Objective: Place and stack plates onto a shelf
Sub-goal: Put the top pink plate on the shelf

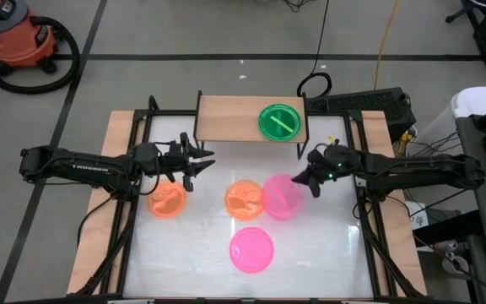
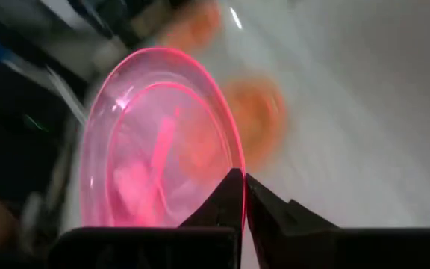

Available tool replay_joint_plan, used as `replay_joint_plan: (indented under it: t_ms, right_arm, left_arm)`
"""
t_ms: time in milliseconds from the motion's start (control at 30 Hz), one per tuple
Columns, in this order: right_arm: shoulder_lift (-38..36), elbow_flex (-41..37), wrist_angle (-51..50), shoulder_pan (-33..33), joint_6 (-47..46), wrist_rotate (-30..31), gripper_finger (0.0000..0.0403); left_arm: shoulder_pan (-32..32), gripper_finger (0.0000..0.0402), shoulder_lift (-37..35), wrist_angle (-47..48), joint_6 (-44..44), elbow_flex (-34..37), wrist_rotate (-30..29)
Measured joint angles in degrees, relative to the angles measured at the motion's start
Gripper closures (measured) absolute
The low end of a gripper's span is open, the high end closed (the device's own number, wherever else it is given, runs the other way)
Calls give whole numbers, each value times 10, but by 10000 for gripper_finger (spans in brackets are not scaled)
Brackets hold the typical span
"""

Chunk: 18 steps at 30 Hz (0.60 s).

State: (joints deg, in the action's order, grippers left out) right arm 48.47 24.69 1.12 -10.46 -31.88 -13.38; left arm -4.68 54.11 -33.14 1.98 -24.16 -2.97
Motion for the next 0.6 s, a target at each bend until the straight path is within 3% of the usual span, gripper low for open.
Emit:
replay_joint_plan:
  t_ms: [267,600]
  right_arm:
    - [56,14,259,-68,-7,47,403]
    - [268,226,254,-138,43,60,403]
  left_arm:
    - [0,270,0,-8,0,0,0]
    - [1,270,0,-10,0,0,0]
